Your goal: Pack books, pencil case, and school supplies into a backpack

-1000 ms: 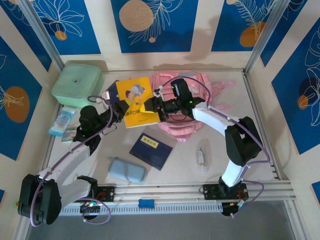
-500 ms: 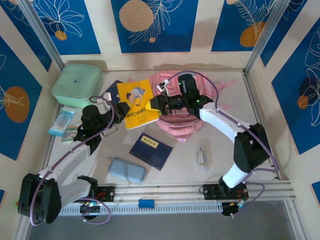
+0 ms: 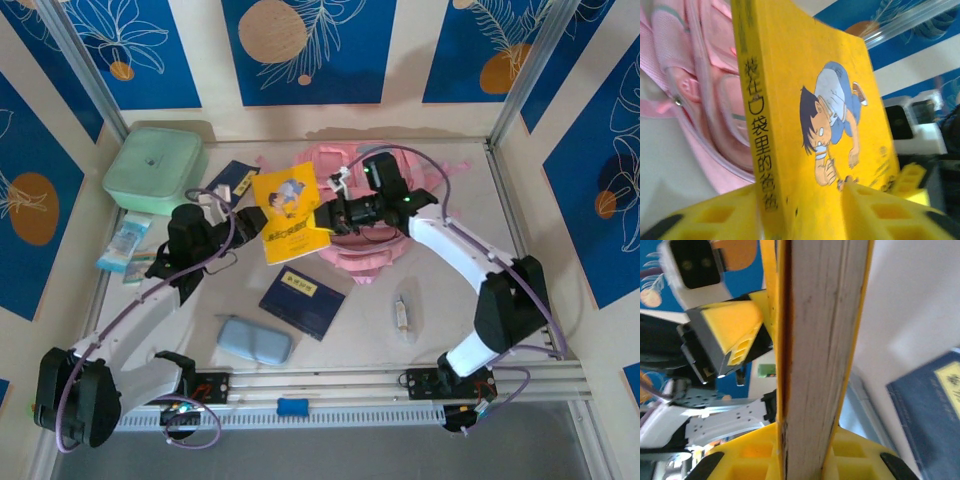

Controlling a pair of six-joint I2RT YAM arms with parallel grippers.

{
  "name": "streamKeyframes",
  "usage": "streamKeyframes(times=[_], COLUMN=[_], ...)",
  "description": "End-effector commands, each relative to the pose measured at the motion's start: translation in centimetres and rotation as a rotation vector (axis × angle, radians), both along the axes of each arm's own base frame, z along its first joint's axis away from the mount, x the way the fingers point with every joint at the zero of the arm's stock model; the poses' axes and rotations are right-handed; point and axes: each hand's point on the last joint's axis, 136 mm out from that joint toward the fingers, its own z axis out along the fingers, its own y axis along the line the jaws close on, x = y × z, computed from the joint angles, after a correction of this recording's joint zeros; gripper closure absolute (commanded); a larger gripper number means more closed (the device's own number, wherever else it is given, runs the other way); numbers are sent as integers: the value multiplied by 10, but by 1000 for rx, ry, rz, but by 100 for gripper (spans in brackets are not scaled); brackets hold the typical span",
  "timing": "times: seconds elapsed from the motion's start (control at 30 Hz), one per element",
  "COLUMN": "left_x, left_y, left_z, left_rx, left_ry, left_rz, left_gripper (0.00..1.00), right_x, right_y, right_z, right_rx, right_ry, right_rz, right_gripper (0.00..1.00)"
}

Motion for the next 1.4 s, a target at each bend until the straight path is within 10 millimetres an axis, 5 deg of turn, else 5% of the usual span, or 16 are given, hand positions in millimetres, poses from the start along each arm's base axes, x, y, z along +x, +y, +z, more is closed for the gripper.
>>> streamKeyframes(times=[0.0, 0.3, 0.43, 0.53, 0.73, 1.07, 1.27, 1.37], left_x=[-3, 11, 25, 36, 50, 71, 91, 97], left_y=[-8, -91, -126, -149, -191, -219, -223, -221], left_z=[-1, -28, -47, -66, -99, -146, -162, -166], left_rx=[281, 621, 742, 875, 1049, 1137, 1195, 1215], left_ry=[-123, -299, -349, -388, -440, -395, -385, -379], left_rz=[-69, -403, -529, -582, -697, -797, -754, -735], left_gripper=[45, 35, 31, 22, 19, 21, 32, 47], right_x=[1, 0, -4, -7, -7, -11, -14, -16], right_y=[-47, -165, -202, -216, -239, -254, -256, -257], right_z=[13, 1, -6, -13, -20, -24, -29, -30], right_rx=[-110, -269, -302, -305, -296, -255, -243, -240], right_ry=[-75, -30, -7, 14, 52, 81, 91, 93], right_rz=[-127, -518, -644, -695, -769, -818, -824, -826], right_gripper=[100, 100, 100, 100, 100, 100, 100, 100])
